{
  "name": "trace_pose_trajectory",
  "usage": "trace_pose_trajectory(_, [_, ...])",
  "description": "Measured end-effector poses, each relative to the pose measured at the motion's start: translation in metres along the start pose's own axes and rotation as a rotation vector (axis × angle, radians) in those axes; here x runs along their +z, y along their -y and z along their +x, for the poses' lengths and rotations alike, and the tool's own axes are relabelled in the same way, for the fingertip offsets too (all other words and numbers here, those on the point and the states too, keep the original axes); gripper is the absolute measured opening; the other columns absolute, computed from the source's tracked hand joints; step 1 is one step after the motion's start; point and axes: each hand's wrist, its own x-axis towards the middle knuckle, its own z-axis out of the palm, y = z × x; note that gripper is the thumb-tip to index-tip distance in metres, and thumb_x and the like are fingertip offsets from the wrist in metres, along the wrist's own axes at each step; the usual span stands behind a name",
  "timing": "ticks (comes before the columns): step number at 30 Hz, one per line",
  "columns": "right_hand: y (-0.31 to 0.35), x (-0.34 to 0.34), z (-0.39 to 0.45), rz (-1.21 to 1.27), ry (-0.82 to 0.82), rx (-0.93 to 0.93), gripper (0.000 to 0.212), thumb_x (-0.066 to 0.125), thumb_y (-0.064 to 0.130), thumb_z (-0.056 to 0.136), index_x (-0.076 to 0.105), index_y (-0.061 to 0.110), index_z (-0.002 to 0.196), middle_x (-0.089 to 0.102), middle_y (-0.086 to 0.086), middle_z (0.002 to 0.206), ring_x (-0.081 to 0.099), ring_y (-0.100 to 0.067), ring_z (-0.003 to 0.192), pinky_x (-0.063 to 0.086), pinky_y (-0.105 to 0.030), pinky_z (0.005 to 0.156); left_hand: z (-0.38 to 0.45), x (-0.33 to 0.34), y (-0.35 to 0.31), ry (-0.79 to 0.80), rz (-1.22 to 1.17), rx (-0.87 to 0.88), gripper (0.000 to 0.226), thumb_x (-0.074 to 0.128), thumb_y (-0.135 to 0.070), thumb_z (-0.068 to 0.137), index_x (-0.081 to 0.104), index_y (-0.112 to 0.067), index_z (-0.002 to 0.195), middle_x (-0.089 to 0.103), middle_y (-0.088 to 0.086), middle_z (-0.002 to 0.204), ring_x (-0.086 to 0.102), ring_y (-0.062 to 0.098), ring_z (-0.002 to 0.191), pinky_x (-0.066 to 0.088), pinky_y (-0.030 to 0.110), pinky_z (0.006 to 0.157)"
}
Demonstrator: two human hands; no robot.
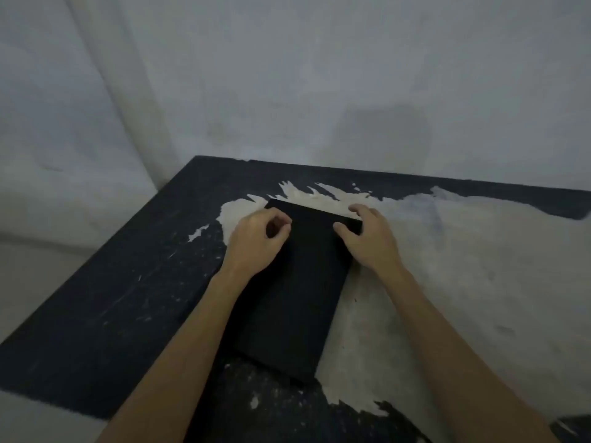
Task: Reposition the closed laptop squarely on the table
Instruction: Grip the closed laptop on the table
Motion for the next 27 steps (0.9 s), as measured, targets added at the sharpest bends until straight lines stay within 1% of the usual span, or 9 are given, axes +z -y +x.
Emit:
trace_pose_trajectory(3, [0.004, 0.006, 0.004, -0.053, 0.023, 0.028, 0.059, 0.063, 0.053, 0.093, 0.057, 0.019, 0.140, 0.060, -0.008, 0.140, 0.051, -0.028, 0.130, 0.043, -0.041, 0.104, 0.001, -0.007, 0.014, 0.034, 0.054, -0.074, 0.016, 0.073, -0.022, 0.094, 0.074, -0.023, 0.110, 0.067, -0.004, 0.107, 0.063, 0.013, 0.101, 0.056, 0.040, 0.091])
trace_pose_trajectory(6, [0.006, 0.012, 0.003, -0.060, 0.012, 0.045, 0.059, 0.064, 0.053, 0.092, 0.059, 0.019, 0.140, 0.061, -0.010, 0.135, 0.052, -0.030, 0.127, 0.043, -0.042, 0.103, 0.001, -0.007, 0.020, 0.117, 0.092, -0.201, 0.048, 0.072, -0.034, 0.094, 0.060, -0.020, 0.139, 0.057, 0.005, 0.134, 0.054, 0.022, 0.127, 0.048, 0.044, 0.106])
trace_pose_trajectory(8, [0.005, 0.014, 0.003, -0.066, 0.002, 0.036, 0.059, 0.065, 0.052, 0.091, 0.060, 0.019, 0.139, 0.060, -0.009, 0.132, 0.052, -0.029, 0.124, 0.043, -0.041, 0.101, 0.005, -0.005, 0.023, 0.147, 0.120, -0.305, 0.065, 0.067, -0.045, 0.096, 0.047, -0.015, 0.151, 0.050, 0.010, 0.145, 0.047, 0.028, 0.136, 0.043, 0.047, 0.111])
trace_pose_trajectory(12, [0.002, 0.018, 0.006, -0.026, 0.010, 0.020, 0.052, 0.070, 0.050, 0.088, 0.062, 0.024, 0.132, 0.058, -0.006, 0.125, 0.052, -0.025, 0.120, 0.040, -0.033, 0.095, 0.009, 0.002, 0.026, 0.185, 0.255, -0.394, 0.074, 0.055, -0.062, 0.096, 0.050, -0.011, 0.149, 0.048, 0.013, 0.143, 0.041, 0.032, 0.137, 0.038, 0.050, 0.110])
trace_pose_trajectory(15, [0.001, 0.019, 0.009, 0.002, 0.039, 0.003, 0.042, 0.071, 0.048, 0.088, 0.062, 0.029, 0.124, 0.053, -0.001, 0.119, 0.051, -0.023, 0.118, 0.036, -0.029, 0.091, 0.011, 0.004, 0.027, 0.176, 0.245, -0.422, 0.079, 0.056, -0.067, 0.093, 0.051, -0.010, 0.147, 0.047, 0.012, 0.142, 0.043, 0.032, 0.137, 0.038, 0.052, 0.110])
trace_pose_trajectory(19, [0.005, 0.018, 0.011, 0.073, 0.048, 0.003, 0.034, 0.075, 0.044, 0.085, 0.056, 0.032, 0.110, 0.049, 0.003, 0.116, 0.052, -0.018, 0.110, 0.040, -0.029, 0.089, 0.013, 0.006, 0.029, 0.164, 0.187, -0.434, 0.082, 0.062, -0.069, 0.088, 0.051, -0.010, 0.145, 0.048, 0.008, 0.140, 0.051, 0.030, 0.131, 0.042, 0.050, 0.107])
trace_pose_trajectory(22, [0.009, 0.016, 0.010, 0.154, 0.037, 0.001, 0.032, 0.079, 0.039, 0.083, 0.056, 0.028, 0.103, 0.047, 0.002, 0.114, 0.052, -0.013, 0.101, 0.039, -0.022, 0.084, 0.014, 0.004, 0.028, 0.137, 0.094, -0.447, 0.080, 0.067, -0.069, 0.084, 0.054, -0.015, 0.140, 0.047, 0.000, 0.130, 0.059, 0.022, 0.113, 0.050, 0.041, 0.090])
trace_pose_trajectory(25, [0.015, 0.014, 0.009, 0.264, -0.045, 0.006, 0.029, 0.081, 0.031, 0.082, 0.056, 0.024, 0.096, 0.049, 0.002, 0.108, 0.052, -0.001, 0.091, 0.037, -0.006, 0.075, 0.017, 0.000, 0.028, 0.101, -0.012, -0.425, 0.067, 0.073, -0.064, 0.083, 0.057, -0.020, 0.131, 0.052, -0.008, 0.114, 0.058, 0.006, 0.089, 0.046, 0.024, 0.076])
trace_pose_trajectory(27, [0.020, 0.013, 0.010, 0.359, -0.140, 0.024, 0.027, 0.082, 0.024, 0.082, 0.056, 0.025, 0.089, 0.051, 0.002, 0.102, 0.052, 0.000, 0.087, 0.038, -0.006, 0.074, 0.020, -0.003, 0.029, 0.102, -0.116, -0.438, 0.052, 0.075, -0.058, 0.085, 0.056, -0.025, 0.122, 0.058, -0.020, 0.100, 0.059, -0.005, 0.078, 0.042, 0.013, 0.062])
